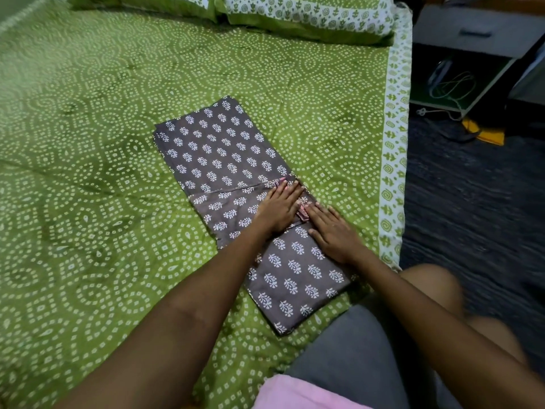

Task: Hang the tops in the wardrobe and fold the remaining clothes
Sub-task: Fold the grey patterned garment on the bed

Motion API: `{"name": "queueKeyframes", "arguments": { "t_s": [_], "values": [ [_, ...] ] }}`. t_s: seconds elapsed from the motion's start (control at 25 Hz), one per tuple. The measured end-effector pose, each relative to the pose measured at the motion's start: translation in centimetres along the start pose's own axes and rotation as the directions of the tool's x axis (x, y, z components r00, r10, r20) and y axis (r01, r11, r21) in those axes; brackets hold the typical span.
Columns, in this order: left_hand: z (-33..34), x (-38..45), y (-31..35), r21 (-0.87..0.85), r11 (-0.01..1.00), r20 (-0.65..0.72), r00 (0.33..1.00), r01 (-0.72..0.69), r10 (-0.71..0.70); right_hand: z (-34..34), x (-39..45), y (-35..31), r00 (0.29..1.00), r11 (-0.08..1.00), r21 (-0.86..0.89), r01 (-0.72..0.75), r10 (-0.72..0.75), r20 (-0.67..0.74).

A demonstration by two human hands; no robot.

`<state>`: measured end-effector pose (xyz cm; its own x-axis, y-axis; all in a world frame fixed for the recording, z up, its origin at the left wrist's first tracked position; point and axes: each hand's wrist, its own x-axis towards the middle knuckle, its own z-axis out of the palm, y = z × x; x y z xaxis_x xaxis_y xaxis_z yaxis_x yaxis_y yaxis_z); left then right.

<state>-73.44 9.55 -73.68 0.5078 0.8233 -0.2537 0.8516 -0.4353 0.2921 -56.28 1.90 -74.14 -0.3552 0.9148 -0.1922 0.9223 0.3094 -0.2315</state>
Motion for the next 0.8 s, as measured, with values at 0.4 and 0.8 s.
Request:
{"name": "queueKeyframes", "arguments": {
  "t_s": [0.4,0.8],
  "values": [
    [4.7,-12.1,1.1,-0.042,0.961,-0.146,0.953,-0.274,0.265,-4.5,-6.1,5.6,0.948,0.962,0.251,0.103,-0.171,0.269],
    [7.5,-20.2,2.1,0.063,0.977,-0.389,0.897,-0.202,0.211,-5.4,-5.1,4.5,0.995,0.755,0.656,-0.005,-0.059,0.076]
  ]
}}
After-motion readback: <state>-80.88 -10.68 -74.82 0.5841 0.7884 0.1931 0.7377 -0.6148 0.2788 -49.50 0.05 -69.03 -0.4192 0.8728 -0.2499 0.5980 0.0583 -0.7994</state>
